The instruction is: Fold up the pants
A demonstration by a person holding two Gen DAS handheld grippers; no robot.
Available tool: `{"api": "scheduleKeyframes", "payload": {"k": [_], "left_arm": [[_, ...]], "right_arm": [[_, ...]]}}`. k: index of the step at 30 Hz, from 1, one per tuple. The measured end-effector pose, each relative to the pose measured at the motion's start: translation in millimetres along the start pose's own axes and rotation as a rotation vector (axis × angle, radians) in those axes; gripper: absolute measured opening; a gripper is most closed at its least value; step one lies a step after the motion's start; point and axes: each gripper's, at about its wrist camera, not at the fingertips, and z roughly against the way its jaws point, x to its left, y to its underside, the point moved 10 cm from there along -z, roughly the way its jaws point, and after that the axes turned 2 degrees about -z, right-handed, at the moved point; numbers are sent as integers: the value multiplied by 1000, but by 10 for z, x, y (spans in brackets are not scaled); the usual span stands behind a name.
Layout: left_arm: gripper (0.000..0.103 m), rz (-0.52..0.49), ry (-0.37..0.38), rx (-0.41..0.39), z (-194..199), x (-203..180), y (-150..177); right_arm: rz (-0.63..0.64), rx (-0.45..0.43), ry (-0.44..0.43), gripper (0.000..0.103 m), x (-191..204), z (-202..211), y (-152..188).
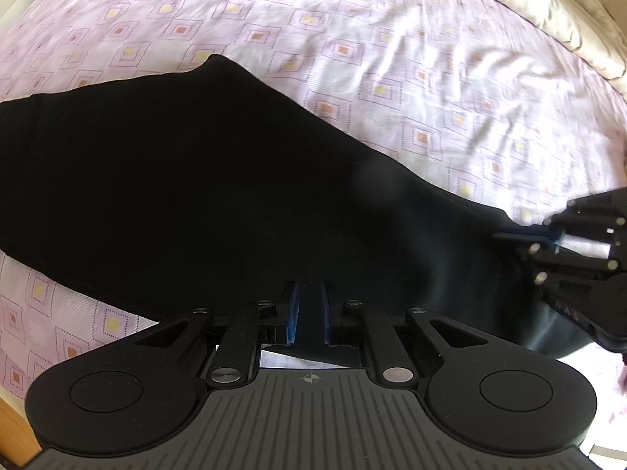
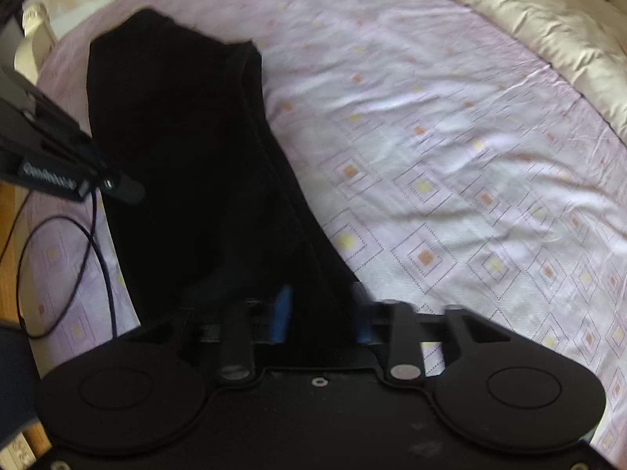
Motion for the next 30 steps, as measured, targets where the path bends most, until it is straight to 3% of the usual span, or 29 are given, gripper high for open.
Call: {"api": "scheduleKeyframes", "payload": {"k": [2, 5, 7, 10, 12, 16, 21, 26, 30], "left_arm": [[12, 1, 6, -3, -5, 2, -21], [12, -12, 11, -5, -4, -54, -66], [12, -25, 21, -2, -14, -122, -106], [12, -67, 31, 0, -53, -258, -191], [12, -98, 38, 4, -99, -396, -250], [12, -144, 47, 27, -204, -597, -268], [12, -240, 10, 43, -379, -791, -191], [12, -246, 17, 66, -408, -851, -153], [12, -225, 26, 88, -453, -813, -200]], "right_arm": [[16, 13, -6, 3, 38, 1, 8], [7, -2, 80, 2, -57, 18, 2], [-65, 7, 111, 2, -172, -59, 34], [-137, 18, 88, 7, -190, -130, 27], [-186, -6, 96, 17, -223, -87, 14], [-392, -90, 129, 21, -479, 220, 126], [-663, -115, 307, 25, -989, 675, 826], [-832, -24, 476, 28, -1415, 991, 1824], [-918, 33, 535, 34, -1620, 1163, 2399]]}}
